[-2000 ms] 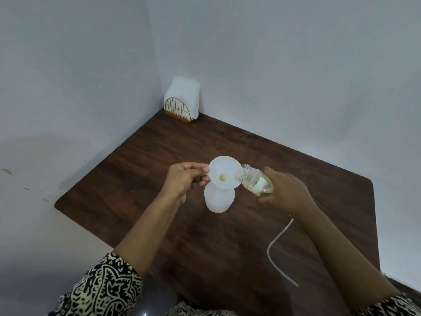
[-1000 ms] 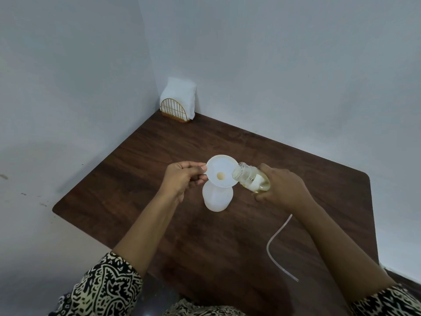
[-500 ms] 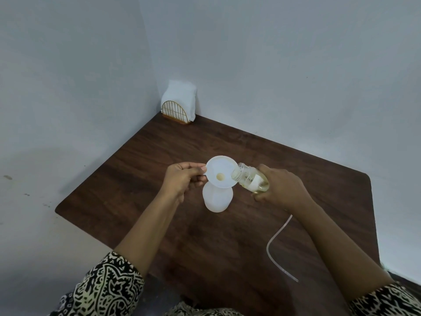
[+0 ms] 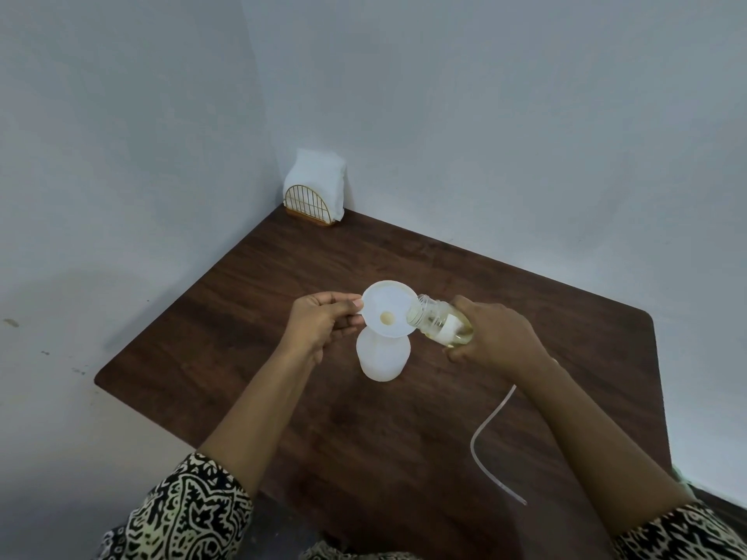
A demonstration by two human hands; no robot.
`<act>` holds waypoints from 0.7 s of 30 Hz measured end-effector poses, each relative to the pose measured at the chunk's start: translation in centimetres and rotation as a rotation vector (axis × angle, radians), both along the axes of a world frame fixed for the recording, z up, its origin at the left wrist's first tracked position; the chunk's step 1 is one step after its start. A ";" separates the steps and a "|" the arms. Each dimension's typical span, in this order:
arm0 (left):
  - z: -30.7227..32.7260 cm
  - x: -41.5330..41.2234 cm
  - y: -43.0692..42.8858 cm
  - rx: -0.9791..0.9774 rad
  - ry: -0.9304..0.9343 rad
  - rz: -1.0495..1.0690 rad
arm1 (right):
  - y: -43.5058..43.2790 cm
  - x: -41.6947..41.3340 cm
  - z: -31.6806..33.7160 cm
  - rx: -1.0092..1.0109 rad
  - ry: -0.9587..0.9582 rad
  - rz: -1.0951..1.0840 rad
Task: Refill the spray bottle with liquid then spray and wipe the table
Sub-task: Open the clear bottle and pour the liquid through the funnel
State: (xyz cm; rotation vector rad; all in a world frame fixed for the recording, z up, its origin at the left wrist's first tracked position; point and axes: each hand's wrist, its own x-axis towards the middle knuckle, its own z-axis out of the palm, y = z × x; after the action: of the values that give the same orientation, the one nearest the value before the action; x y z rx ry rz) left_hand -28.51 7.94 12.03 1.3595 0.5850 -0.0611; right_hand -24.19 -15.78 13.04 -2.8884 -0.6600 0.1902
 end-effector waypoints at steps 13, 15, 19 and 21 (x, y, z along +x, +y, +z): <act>-0.1 0.3 -0.1 0.015 0.000 0.023 | -0.1 0.2 0.3 -0.017 -0.003 0.018; -0.2 0.3 -0.1 0.014 0.001 0.024 | -0.1 0.2 0.4 -0.022 -0.003 0.020; -0.2 0.2 0.0 0.011 -0.001 0.017 | 0.0 0.3 0.5 -0.030 -0.003 0.024; -0.2 0.2 0.0 0.013 -0.001 0.013 | -0.1 0.3 0.4 -0.032 0.000 0.025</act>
State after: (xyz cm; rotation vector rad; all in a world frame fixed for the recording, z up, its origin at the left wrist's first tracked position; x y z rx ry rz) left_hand -28.30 7.94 11.86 1.3686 0.5945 -0.0465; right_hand -23.87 -15.83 13.47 -2.9118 -0.6992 0.2056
